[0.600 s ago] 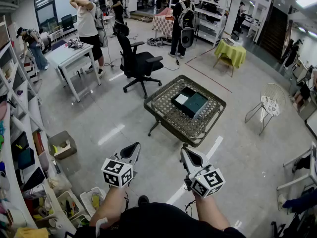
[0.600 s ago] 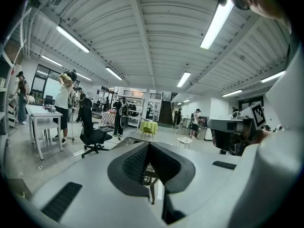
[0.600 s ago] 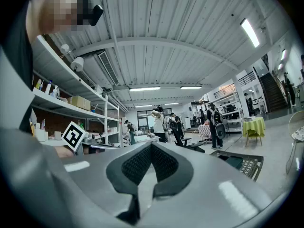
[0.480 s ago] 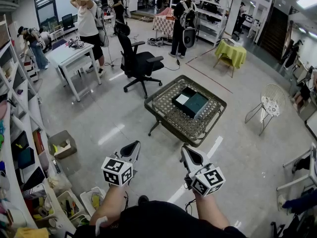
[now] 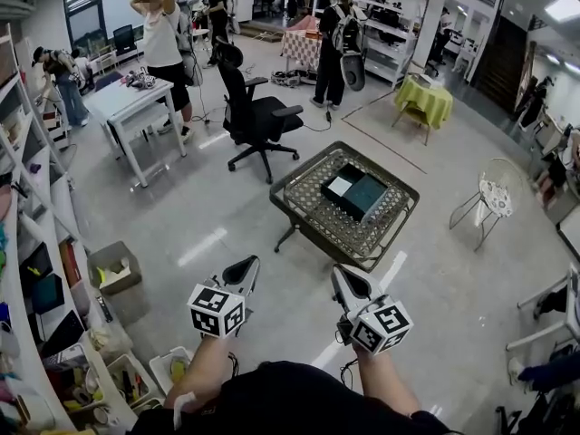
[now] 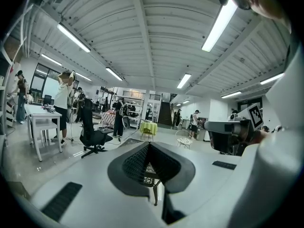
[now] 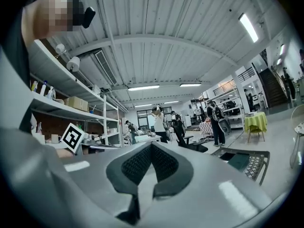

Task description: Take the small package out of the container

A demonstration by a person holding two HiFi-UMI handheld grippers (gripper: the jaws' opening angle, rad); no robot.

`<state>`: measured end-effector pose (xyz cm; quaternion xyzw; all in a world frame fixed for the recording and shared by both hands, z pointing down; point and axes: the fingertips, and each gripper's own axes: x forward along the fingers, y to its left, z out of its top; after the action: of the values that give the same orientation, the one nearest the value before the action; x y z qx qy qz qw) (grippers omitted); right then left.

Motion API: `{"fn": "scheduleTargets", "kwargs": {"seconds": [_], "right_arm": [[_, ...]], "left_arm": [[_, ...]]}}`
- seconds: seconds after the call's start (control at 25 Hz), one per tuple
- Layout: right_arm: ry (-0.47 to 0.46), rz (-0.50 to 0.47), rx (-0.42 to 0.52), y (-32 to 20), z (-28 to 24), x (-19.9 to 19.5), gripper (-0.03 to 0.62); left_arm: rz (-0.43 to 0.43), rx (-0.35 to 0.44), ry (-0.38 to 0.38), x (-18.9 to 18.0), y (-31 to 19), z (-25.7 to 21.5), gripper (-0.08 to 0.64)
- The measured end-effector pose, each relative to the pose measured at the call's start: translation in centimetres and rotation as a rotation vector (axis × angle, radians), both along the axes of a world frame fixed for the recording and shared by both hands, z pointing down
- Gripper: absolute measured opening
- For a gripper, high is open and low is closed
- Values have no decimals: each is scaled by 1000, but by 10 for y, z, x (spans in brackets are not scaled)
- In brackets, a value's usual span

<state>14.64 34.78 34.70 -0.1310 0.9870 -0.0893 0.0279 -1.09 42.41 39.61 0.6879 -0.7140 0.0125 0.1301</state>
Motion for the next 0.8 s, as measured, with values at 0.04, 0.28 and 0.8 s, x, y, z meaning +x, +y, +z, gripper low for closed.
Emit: {"fn": "scheduleTargets", "kwargs": {"seconds": [0.04, 0.28, 0.8], "right_arm": [[-3, -1, -9, 2, 3, -4, 8], [6, -32, -75, 16, 17, -24, 9], [19, -69, -200, -47, 57, -76, 9]], "left_arm": [[4, -2, 0, -3, 1, 3, 4], [14, -24, 35, -19, 5, 17, 5], [12, -84, 60, -63, -50, 45, 4]]}}
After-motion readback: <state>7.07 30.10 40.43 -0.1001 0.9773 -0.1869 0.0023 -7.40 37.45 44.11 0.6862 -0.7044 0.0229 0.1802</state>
